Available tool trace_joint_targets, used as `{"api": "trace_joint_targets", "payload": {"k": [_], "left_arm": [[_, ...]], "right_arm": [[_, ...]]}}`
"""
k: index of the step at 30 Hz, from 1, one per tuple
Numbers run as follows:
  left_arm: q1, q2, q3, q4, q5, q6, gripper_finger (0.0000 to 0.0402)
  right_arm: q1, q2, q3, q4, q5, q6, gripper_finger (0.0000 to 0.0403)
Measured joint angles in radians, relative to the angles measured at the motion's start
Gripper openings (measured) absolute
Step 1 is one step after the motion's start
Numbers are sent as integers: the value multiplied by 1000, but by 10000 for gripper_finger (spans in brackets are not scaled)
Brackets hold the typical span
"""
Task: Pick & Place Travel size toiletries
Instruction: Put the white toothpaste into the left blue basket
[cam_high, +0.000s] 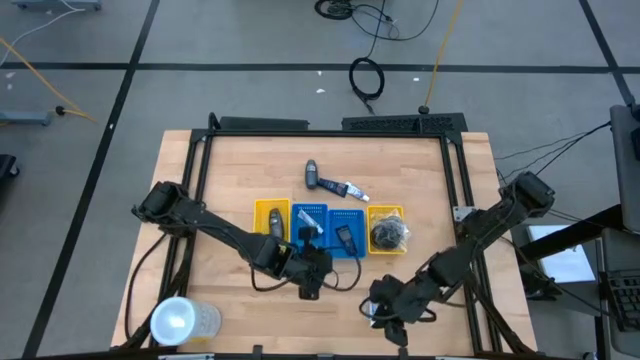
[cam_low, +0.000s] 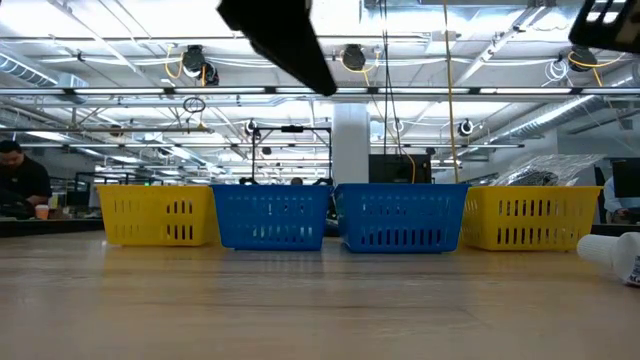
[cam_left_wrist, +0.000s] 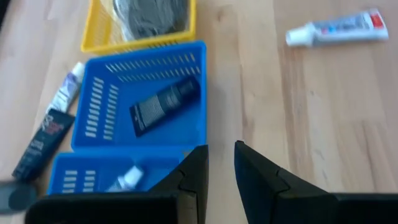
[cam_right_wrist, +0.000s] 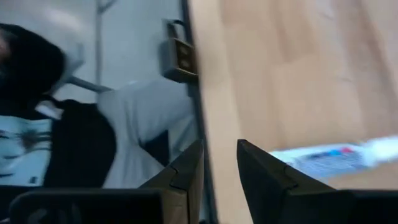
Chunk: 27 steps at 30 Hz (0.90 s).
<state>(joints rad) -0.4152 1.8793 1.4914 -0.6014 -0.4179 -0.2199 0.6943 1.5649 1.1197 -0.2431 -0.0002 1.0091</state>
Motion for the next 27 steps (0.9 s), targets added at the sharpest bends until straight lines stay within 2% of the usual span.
{"api": "trace_joint_targets", "payload": {"k": [9, 12, 18, 23, 27], "left_arm": [[-45, 0, 0, -85, -2, -14, 77], [-45, 0, 0, -117, -4, -23, 77], [-42, 0, 0, -167, -43, -70, 77], [-28, -1, 0, -175, -46, -102, 76], [-21, -1, 0, -252, -75, -177, 76]], "right_arm": [[-79, -3, 6, -183, 75, 6, 88], [-93, -3, -8, -190, 69, -30, 88], [-106, -3, -19, -180, -27, -1, 88], [-92, -9, -19, -100, -21, -33, 88], [-76, -9, -19, -106, -22, -21, 88]]}}
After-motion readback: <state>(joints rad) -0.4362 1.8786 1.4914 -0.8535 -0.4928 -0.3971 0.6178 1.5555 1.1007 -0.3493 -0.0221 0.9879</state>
